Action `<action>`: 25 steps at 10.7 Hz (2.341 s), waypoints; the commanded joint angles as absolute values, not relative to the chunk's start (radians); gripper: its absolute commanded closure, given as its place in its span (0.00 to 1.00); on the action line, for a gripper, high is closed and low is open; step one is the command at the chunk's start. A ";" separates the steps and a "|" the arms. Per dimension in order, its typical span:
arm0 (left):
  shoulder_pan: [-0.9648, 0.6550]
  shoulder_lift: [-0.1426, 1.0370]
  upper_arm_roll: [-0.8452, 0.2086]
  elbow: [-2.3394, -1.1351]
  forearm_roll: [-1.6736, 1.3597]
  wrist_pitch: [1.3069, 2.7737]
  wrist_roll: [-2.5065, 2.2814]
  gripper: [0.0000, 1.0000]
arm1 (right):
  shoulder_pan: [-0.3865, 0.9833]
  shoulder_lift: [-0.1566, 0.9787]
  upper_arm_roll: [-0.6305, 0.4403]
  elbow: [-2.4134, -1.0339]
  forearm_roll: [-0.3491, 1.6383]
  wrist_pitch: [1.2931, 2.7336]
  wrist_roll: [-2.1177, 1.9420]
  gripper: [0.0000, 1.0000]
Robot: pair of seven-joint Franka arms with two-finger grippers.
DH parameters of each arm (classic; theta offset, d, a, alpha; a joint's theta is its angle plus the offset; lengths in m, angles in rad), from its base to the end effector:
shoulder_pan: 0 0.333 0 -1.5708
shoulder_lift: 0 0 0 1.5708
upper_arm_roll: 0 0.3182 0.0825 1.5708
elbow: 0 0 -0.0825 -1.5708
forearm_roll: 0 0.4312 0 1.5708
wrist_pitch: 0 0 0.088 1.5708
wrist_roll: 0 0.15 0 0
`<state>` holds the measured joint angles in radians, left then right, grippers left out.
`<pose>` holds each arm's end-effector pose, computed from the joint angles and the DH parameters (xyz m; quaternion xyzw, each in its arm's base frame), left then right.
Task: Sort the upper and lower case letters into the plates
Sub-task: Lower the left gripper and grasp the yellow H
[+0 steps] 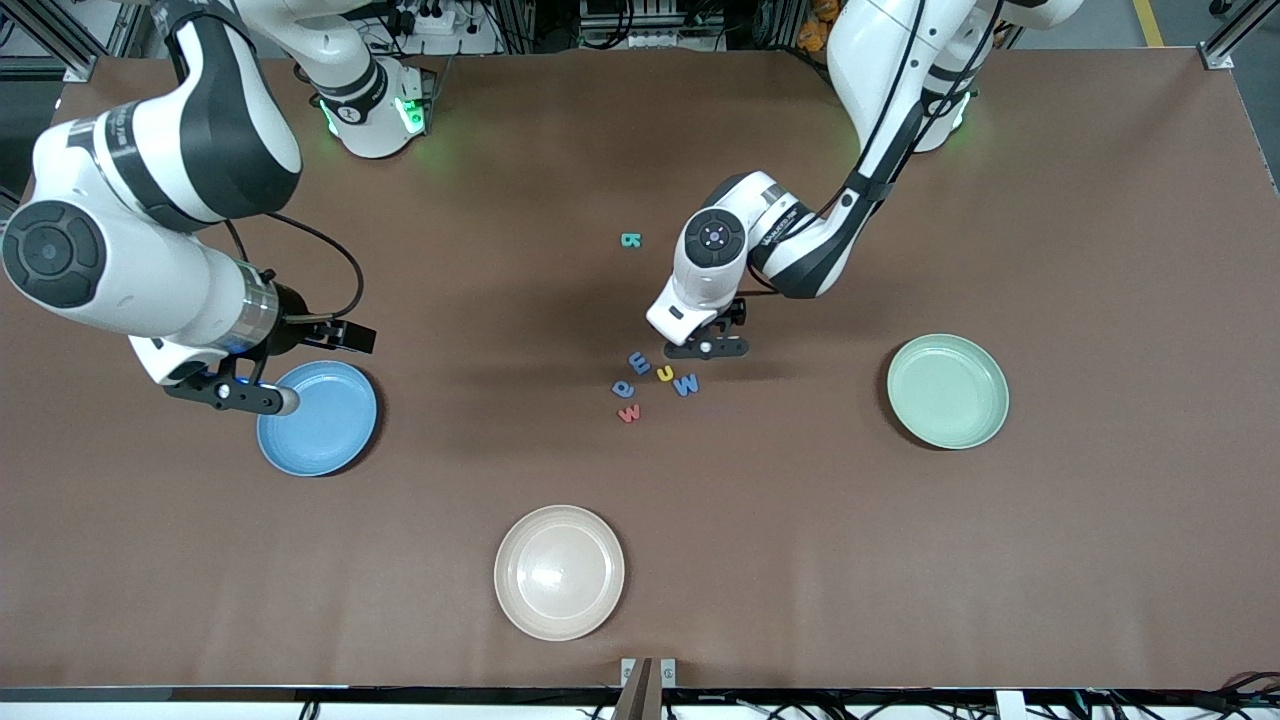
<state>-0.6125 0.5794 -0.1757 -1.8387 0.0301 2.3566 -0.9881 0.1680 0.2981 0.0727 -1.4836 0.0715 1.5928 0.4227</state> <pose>0.4739 -0.4747 0.1359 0.9938 0.1015 -0.0459 0.0037 0.6488 0.1656 0.4406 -0.9900 0.0951 0.1038 0.0132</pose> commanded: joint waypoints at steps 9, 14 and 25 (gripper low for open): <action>-0.623 0.644 -0.158 -1.796 0.012 2.414 -1.854 0.36 | 0.198 0.327 0.078 -1.505 0.080 1.626 0.503 0.00; -0.617 0.670 -0.158 -1.789 0.012 2.414 -1.904 0.41 | 0.196 0.330 0.080 -1.505 0.080 1.621 0.502 0.00; -0.634 0.683 -0.163 -1.767 0.012 2.414 -1.940 0.46 | 0.195 0.330 0.078 -1.505 0.080 1.623 0.502 0.00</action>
<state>-0.6248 0.6658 -0.1630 -1.7858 0.0301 2.4118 -1.9252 0.1965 0.3270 0.0777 -1.5083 0.0725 1.6226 0.4852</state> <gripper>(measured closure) 0.454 0.000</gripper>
